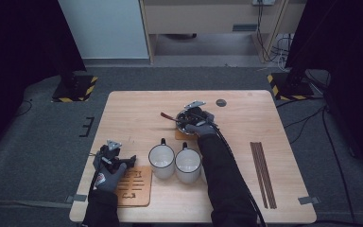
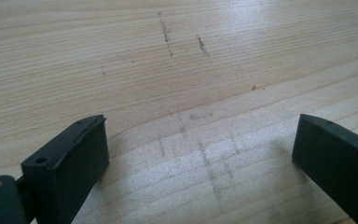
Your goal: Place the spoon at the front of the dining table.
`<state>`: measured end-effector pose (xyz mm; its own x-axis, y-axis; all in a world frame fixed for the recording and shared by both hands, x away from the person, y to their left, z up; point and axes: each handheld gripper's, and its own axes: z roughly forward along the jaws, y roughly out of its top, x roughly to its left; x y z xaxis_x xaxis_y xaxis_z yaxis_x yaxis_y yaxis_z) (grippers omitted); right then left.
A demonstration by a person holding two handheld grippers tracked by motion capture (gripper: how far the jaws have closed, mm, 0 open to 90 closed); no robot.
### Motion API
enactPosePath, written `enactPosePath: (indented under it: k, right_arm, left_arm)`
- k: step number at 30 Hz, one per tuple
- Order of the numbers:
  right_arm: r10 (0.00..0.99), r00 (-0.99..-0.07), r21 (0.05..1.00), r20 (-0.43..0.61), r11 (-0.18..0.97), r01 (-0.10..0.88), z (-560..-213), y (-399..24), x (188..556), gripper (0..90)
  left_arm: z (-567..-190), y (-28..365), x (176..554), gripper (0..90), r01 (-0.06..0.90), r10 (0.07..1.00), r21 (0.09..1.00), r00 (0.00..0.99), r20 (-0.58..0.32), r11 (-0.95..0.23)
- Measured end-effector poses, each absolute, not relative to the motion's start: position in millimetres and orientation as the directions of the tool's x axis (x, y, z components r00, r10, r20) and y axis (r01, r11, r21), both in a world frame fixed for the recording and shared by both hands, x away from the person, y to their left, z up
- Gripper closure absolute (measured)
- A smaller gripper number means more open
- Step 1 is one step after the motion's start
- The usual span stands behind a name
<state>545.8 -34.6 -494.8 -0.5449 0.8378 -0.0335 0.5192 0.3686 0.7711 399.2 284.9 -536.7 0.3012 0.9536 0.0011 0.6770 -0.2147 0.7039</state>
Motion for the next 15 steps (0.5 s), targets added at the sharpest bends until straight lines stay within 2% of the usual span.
enactPosePath:
  k: [7, 15]
  right_arm:
    - [0.842, -0.538, 0.775, -0.039, 0.366, 0.516, -494.3, -35.0, 546.6, 35.3]
    - [0.831, -0.555, 0.817, -0.028, 0.339, 0.466, -483.8, -37.7, 541.1, 48.3]
  left_arm:
    - [-536.8, 284.9, 399.2, 2.2, 0.677, 0.954, 0.704, 0.301, 0.001, -0.214]
    - [-536.8, 284.9, 399.2, 2.2, 0.677, 0.954, 0.704, 0.301, 0.001, -0.214]
